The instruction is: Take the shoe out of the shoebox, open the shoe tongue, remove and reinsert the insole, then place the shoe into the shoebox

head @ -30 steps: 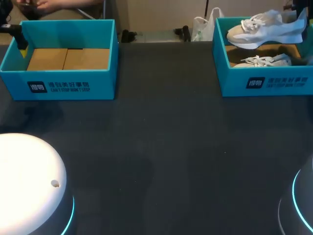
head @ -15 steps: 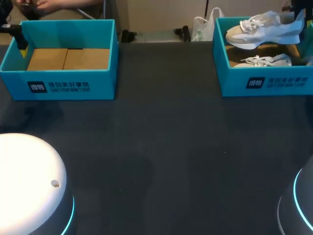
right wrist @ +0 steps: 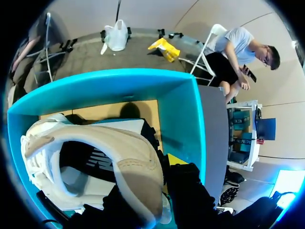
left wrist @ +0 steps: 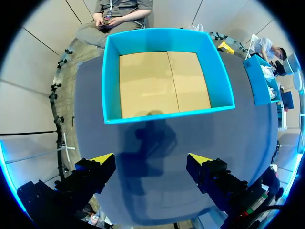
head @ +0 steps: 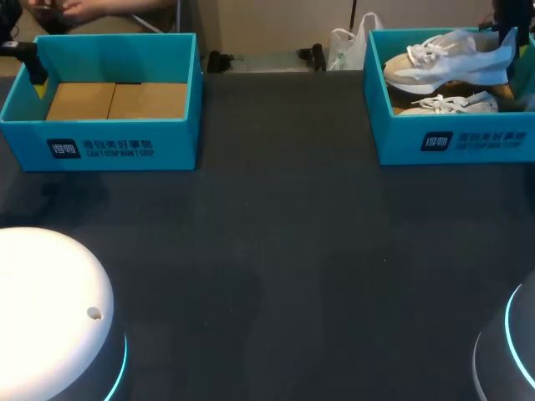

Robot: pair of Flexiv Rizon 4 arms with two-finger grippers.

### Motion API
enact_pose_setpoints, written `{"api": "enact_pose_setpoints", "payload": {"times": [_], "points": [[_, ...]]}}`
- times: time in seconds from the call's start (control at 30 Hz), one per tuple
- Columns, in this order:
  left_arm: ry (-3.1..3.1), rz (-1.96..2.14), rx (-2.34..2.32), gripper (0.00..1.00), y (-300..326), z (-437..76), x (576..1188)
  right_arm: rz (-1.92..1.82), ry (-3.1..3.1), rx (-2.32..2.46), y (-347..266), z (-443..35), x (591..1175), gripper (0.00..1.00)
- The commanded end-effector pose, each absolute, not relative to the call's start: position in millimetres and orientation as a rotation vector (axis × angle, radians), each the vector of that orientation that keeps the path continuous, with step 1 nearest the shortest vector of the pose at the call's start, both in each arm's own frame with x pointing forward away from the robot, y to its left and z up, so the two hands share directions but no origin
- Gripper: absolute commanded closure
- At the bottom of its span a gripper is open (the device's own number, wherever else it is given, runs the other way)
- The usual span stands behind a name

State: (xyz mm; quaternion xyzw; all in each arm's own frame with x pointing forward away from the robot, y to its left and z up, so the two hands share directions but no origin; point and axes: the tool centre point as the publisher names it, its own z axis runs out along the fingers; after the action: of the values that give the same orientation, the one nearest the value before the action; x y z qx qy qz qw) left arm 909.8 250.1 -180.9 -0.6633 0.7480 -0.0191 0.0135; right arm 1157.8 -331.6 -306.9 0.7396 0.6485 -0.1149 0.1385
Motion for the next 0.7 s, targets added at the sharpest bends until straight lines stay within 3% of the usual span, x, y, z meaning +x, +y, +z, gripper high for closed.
{"api": "enact_pose_setpoints", "payload": {"times": [0.03,0.7], "points": [[2.329,-0.059,-2.065,0.00,250,-181,909,-0.312,1.876,2.137,-328,-317,1154,1.00],[2.329,-0.059,-2.065,0.00,250,-181,909,-0.309,1.846,2.177,-322,-345,1163,1.00]]}}
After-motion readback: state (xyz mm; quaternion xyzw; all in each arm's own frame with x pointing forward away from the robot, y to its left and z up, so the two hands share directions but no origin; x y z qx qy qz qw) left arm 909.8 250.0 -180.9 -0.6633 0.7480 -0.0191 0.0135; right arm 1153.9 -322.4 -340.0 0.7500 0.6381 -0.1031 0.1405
